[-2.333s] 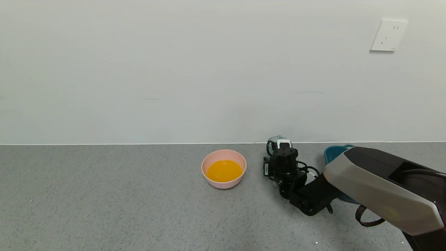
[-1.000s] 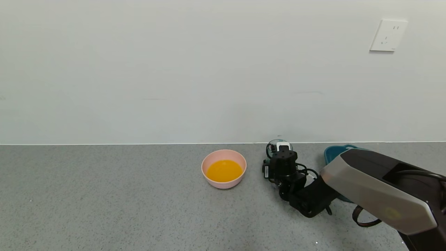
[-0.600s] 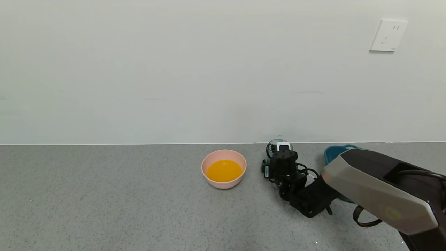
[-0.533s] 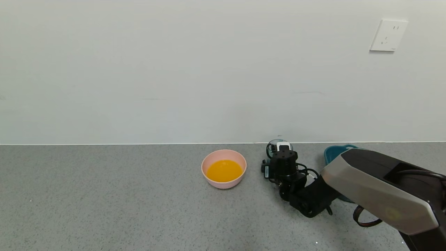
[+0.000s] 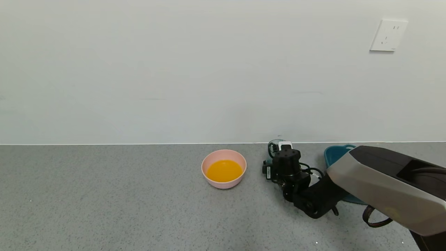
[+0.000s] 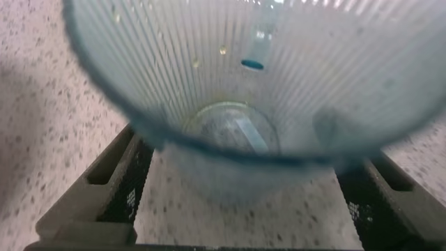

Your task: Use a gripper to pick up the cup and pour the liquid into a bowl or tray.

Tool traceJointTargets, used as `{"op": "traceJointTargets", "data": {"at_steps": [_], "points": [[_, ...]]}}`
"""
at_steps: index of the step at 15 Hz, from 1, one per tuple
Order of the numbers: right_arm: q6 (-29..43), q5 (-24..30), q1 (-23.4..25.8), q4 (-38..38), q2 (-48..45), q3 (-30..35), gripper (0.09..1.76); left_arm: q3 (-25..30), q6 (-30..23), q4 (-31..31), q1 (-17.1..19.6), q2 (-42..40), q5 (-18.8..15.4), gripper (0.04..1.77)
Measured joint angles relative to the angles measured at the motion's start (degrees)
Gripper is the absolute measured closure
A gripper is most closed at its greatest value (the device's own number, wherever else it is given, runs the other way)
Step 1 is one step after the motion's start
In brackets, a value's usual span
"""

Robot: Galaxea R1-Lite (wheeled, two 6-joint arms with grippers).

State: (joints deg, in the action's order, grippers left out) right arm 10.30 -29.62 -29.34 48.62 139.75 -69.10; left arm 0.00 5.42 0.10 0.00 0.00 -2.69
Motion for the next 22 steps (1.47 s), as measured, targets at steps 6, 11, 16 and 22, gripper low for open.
{"op": "traceJointTargets", "data": {"at_steps": [6,11,16,22], "points": [[0.5,1.24,-2.29,-7.11,-9.52,8.63,0.16,0.0,0.0,0.0,0.0,0.0,-0.02,0.09],[0.61,3.0,-5.17,-15.8,-22.91,16.42,0.15,0.0,0.0,0.0,0.0,0.0,-0.02,0.09],[1.07,4.93,-7.17,-28.81,-38.02,21.03,0.15,0.0,0.0,0.0,0.0,0.0,-0.02,0.09],[-2.32,10.11,-8.17,-34.1,-53.46,29.2,0.15,0.0,0.0,-0.02,0.0,0.0,-0.02,0.09]]}}
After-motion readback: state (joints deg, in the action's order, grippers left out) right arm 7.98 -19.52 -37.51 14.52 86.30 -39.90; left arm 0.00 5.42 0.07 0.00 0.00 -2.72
